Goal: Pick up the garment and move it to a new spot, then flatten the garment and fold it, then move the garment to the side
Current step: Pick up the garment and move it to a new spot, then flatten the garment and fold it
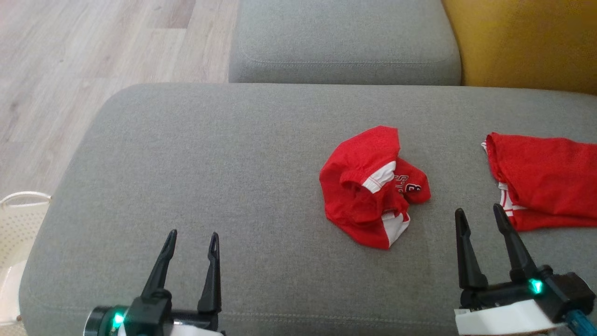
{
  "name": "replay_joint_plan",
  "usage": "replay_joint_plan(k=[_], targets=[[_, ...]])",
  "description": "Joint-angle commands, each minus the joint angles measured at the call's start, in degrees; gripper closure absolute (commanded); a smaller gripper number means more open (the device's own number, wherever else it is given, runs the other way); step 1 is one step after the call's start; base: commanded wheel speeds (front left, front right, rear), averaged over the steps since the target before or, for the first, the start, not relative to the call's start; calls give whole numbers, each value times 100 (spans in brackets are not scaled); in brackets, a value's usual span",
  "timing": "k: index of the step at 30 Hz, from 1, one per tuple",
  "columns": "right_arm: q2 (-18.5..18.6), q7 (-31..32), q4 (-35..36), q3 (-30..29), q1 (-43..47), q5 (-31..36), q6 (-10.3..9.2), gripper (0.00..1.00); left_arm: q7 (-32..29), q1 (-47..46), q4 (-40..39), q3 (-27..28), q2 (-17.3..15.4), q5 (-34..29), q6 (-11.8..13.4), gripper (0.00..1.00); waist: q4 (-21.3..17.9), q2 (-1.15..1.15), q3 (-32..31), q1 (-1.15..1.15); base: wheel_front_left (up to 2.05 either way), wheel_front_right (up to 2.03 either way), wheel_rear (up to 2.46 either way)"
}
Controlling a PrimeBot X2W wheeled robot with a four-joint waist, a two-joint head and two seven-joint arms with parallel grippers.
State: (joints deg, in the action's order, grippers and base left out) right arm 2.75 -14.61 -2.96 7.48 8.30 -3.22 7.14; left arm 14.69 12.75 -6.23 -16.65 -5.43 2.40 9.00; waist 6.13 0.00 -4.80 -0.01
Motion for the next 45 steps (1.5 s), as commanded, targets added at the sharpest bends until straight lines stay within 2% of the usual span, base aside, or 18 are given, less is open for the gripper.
replay_joint_plan(k=[1,20,23,27,29,31,34,37,45], targets=[[14,-39,194,130,-161,11,35,0,30,-255,-241,219,57,-70,-25,0,-6,0,-1,1,0,0,0],[13,-39,162,147,-161,-43,35,0,30,-263,-101,134,78,-125,-133,0,-24,0,28,1,0,0,0],[13,-39,173,137,-173,-59,35,0,30,-305,65,65,117,17,-297,0,-31,0,65,1,0,0,0],[13,-39,191,133,-237,-39,35,0,30,-574,260,-178,193,311,-747,0,-45,0,161,1,0,0,0],[13,-39,197,145,-288,-21,35,0,30,-722,522,-332,225,567,-1018,0,-72,0,225,1,0,0,0],[13,-39,209,159,-348,-8,35,0,30,-855,903,-503,246,1158,-1310,0,-130,0,297,1,0,0,0],[13,-39,226,183,-434,19,35,0,30,-1292,1368,-1007,252,2039,-1520,0,-237,0,423,1,0,0,0],[13,-39,253,204,-523,76,35,0,30,-1813,1685,-1463,253,2706,-1588,0,-360,0,594,1,0,0,0],[52,-39,407,203,-871,143,35,0,-55,-3143,2333,-2345,255,3985,-1603,0,-605,0,1203,1,0,0,0]])
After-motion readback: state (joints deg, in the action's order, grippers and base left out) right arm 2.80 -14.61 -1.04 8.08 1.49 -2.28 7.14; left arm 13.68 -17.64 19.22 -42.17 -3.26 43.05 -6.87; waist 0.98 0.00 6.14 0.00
